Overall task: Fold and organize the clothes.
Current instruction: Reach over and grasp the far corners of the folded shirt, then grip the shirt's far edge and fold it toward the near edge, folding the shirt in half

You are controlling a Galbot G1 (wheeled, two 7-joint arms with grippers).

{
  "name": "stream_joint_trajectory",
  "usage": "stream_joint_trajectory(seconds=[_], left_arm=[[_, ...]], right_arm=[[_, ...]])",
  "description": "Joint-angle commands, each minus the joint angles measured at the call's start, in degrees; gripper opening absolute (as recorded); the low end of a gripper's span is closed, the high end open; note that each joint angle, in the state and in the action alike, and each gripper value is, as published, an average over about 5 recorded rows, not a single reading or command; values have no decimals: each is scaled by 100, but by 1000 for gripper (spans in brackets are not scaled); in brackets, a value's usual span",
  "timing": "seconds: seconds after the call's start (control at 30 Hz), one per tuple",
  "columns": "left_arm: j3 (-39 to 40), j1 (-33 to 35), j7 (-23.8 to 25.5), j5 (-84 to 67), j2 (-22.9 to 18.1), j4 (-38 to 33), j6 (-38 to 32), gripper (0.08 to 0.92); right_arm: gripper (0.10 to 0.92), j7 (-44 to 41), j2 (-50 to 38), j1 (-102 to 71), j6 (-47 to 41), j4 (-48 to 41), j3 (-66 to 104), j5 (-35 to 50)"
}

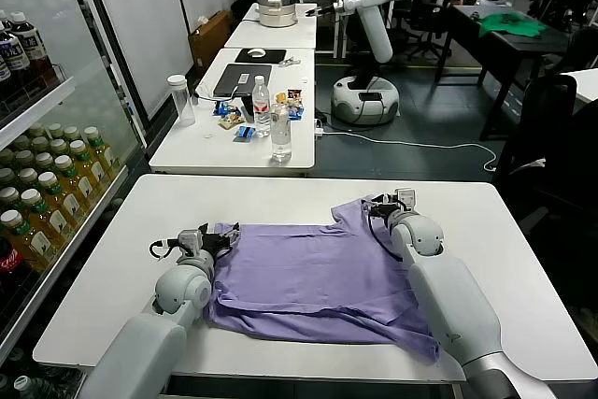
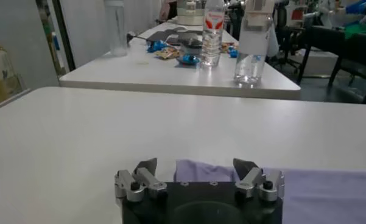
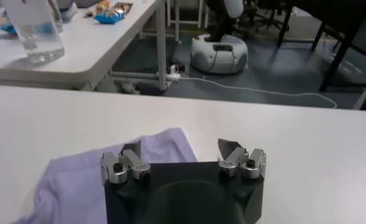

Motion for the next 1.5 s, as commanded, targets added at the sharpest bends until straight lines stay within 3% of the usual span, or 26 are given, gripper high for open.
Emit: stream_joint_trajectory(seconds=[0.03,0.37,0.73,1.17,1.5], left_arm=[[58,273,-24,30,-67,-156,86,732],[12,446,-36,-40,-130,-254,-123,446],[-172,756,9,-303,203,-1102,-797,139],[-630,1642,23,-673,649,-2372,-887,102],[-736,2222,36,-687,733,-2768,-675,98]], right_arm=[[724,-23,81,121,-31,-456,-129,58],[440,-85,-37,-102,-6,22,-174,116],[146,-39,-386,-776,-23,1533,62,412],[115,83,-810,-2053,-42,3717,930,661],[115,117,-1022,-3610,-42,5116,1852,666]])
